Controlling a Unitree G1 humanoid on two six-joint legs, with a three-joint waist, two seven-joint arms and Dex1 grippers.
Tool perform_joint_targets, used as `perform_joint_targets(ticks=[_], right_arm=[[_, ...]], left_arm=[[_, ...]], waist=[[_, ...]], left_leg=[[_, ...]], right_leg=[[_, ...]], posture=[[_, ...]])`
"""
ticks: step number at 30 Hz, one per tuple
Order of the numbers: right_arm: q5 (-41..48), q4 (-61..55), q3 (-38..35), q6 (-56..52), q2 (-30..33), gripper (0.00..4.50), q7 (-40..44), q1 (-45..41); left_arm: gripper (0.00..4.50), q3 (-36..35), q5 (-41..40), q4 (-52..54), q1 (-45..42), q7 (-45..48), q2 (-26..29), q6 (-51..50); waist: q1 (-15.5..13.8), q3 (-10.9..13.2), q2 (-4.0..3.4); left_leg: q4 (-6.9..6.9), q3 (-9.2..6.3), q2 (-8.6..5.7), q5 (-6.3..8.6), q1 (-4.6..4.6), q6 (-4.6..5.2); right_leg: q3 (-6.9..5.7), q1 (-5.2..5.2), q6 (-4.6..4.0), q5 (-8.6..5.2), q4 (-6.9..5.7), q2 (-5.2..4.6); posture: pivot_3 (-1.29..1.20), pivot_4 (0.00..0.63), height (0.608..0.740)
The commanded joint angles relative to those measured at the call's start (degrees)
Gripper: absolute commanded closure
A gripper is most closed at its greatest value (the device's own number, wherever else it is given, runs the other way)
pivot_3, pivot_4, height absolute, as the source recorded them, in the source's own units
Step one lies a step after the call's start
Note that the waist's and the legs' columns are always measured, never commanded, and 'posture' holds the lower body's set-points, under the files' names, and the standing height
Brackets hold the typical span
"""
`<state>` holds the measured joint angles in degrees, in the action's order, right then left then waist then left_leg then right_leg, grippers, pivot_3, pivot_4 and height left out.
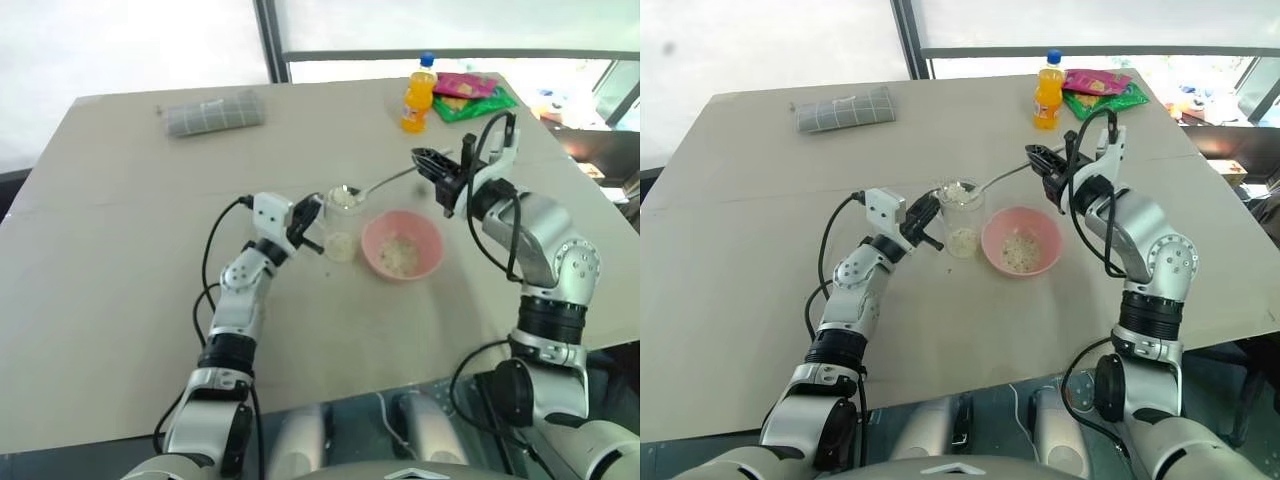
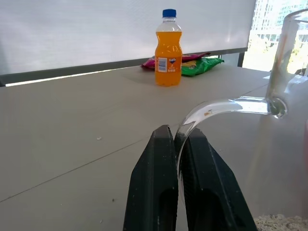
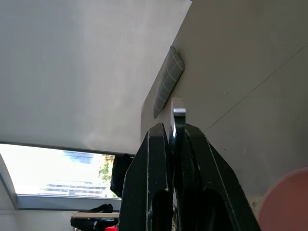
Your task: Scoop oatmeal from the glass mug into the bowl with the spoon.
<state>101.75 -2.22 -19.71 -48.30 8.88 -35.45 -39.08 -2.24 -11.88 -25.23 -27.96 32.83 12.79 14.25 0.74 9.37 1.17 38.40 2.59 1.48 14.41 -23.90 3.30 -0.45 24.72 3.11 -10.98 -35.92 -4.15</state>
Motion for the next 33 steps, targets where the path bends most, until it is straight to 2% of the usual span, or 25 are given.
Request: perform_joint_targets(ticks=[1, 14, 20, 25, 33], right_arm=[[2.6, -2.8, -0.4, 1.5, 2.1, 4.5, 1.9, -0.7], [10.7, -7.4, -1.2, 4.0, 11.4, 4.5, 1.0, 3.2], [10.9, -8.6, -0.3, 3.6, 15.2, 4.5, 1.9, 6.7], [3.5, -8.2, 3.1, 0.6, 19.7, 4.5, 7.4, 8.3], [-18.6, -10.4, 11.5, -2.6, 26.5, 4.5, 22.3, 3.2]], left_arm=[[4.43, 0.6, 1.0, -1.0, 0.2, 0.5, 0.1, 0.2], [4.43, -1.7, 0.5, -3.9, 0.1, 0.6, 2.9, 1.4], [4.43, -2.9, -0.1, -4.7, 0.0, 0.1, 4.0, 1.7], [4.43, -4.3, -1.2, -3.9, 0.3, -1.0, 4.2, 1.5], [4.43, -5.7, -2.1, -0.3, 2.6, -2.2, 4.5, 0.1]], waist=[[0.0, 0.0, 0.0], [0.1, 0.0, 0.0], [0.3, 0.0, 0.0], [0.3, 0.0, -0.01], [0.3, 0.0, -0.01]], left_leg=[[0.0, 0.0, 0.0, 0.0, 0.0, 0.0], [0.0, 0.01, 0.05, 0.0, 0.04, 0.0], [0.0, 0.04, 0.19, 0.0, 0.15, 0.0], [0.0, 0.13, 0.2, 0.0, 0.15, 0.0], [0.0, 0.15, 0.2, 0.0, 0.13, 0.0]], right_leg=[[0.0, 0.0, 0.0, 0.0, 0.0, 0.0], [0.02, -0.01, 0.0, 0.0, -0.01, 0.01], [0.13, -0.01, -0.01, 0.0, -0.03, 0.11], [0.19, 0.0, -0.01, 0.0, -0.02, 0.11], [0.2, 0.04, -0.01, 0.0, -0.01, 0.11]], posture=[[0.0, 0.15, 0.74], [0.0, 0.15, 0.74], [0.0, 0.15, 0.74], [0.0, 0.15, 0.74], [0.0, 0.15, 0.74]])
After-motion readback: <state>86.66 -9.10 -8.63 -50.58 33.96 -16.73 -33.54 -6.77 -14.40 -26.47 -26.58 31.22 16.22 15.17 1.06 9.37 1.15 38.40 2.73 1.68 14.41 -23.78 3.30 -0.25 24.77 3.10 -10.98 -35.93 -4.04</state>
